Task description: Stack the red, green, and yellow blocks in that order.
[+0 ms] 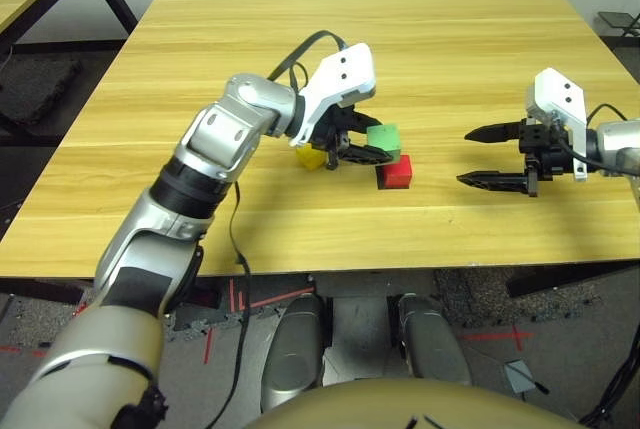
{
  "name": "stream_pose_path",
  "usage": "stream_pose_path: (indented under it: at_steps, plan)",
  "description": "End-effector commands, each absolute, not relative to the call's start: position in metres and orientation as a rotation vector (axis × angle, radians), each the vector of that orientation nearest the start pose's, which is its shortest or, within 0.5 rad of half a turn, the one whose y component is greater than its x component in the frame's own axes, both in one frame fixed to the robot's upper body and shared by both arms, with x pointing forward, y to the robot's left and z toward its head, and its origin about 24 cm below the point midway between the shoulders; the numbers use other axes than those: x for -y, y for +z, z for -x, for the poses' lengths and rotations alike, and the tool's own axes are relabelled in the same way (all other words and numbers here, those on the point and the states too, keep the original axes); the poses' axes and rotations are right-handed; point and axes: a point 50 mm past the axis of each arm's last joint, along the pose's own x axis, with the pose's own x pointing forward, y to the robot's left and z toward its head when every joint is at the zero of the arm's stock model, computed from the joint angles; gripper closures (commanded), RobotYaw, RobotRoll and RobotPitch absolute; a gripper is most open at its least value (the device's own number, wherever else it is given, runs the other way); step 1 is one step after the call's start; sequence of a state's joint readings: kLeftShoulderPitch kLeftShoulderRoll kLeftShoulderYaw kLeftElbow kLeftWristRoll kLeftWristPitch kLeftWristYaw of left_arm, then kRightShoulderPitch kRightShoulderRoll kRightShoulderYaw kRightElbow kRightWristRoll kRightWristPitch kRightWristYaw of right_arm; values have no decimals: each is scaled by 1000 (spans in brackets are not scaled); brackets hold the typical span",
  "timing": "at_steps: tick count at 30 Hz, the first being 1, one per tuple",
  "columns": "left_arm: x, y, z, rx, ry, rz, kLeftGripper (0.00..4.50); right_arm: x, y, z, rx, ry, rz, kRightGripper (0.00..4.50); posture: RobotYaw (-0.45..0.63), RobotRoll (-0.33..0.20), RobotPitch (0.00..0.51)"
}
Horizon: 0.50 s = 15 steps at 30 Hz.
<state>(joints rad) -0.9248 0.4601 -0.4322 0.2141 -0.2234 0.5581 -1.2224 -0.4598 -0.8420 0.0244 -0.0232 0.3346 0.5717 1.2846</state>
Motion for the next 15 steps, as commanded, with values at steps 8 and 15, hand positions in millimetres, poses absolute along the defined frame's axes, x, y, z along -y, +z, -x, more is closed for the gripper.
stream_pose_path:
  at_steps: [8, 15]
  plan:
    - [-60, 167, -349, -323, -1518, -535, 2427, 233, 167, -275, -394, 1111, 353, 0, 2, -53, 87]
    - [-59, 158, -352, -325, -1502, -512, 2427, 236, 167, -275, -396, 1099, 351, 0, 1, -58, 86]
